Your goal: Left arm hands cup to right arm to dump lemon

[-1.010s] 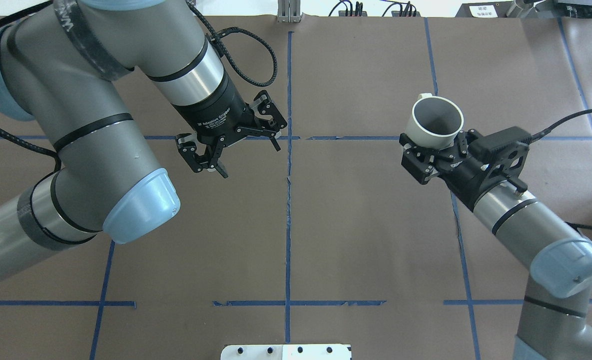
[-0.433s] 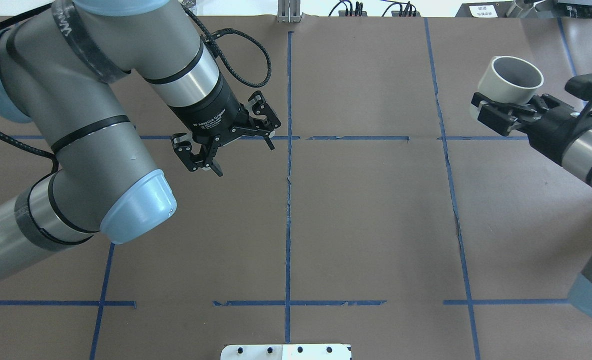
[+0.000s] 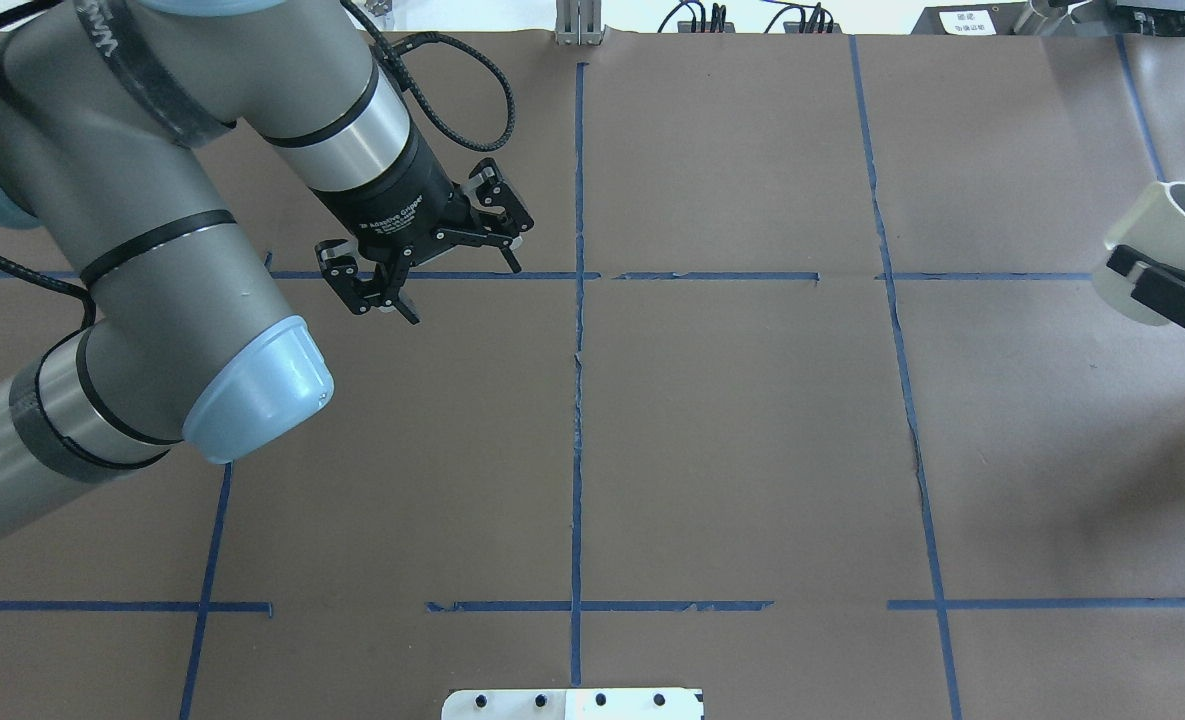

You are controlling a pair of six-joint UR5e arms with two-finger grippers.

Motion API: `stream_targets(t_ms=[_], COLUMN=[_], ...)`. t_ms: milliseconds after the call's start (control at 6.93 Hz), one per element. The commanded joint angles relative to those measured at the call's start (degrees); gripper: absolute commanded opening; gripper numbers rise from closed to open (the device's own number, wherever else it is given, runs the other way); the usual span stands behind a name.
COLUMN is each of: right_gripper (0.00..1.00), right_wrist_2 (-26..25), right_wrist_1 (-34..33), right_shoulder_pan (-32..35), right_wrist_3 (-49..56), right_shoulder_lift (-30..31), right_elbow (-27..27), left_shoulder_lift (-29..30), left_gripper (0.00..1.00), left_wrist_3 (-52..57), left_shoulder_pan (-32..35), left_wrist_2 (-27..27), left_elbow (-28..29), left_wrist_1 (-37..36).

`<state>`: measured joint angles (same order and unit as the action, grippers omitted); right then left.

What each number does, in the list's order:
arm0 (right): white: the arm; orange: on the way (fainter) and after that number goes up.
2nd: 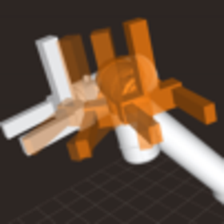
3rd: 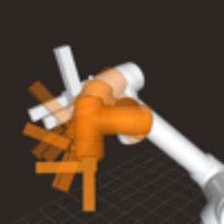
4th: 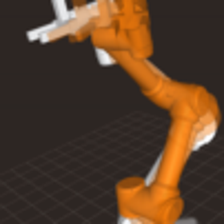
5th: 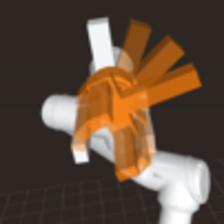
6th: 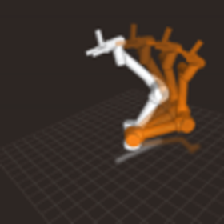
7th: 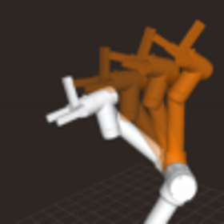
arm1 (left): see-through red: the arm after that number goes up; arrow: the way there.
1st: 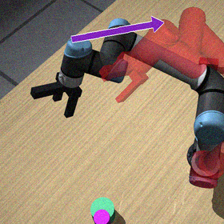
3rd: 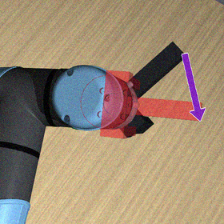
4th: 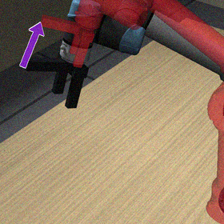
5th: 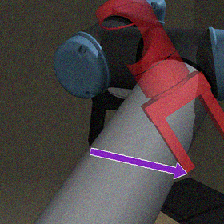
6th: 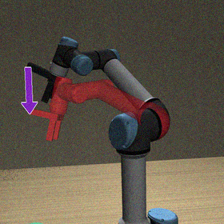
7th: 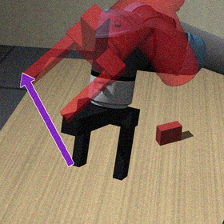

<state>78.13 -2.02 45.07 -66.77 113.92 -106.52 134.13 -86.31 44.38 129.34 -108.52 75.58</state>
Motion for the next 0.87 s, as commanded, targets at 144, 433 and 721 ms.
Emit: stream_targets(t_ms=[144,433,721], right_gripper=[0.19,0.19,0.19], right_wrist_2=[23.9,32.3,33.0], right_wrist_1=[25.9,29.6,33.0], right_shoulder_pan=[22.1,31.1,32.4], right_wrist_3=[-10.7,-25.4,-40.5], right_shoulder_lift=[-0.2,-0.5,-1.7], right_elbow=[25.8,30.5,31.8], left_shoulder_lift=[-1.3,-1.4,-1.6], left_gripper=[1.00,1.00,1.00], left_wrist_3=[2.7,3.2,3.4], left_shoulder_pan=[1.8,2.3,2.6], left_wrist_2=[-0.1,-0.1,-0.1], left_elbow=[0.1,0.1,0.1], left_wrist_1=[0.0,0.0,0.0])
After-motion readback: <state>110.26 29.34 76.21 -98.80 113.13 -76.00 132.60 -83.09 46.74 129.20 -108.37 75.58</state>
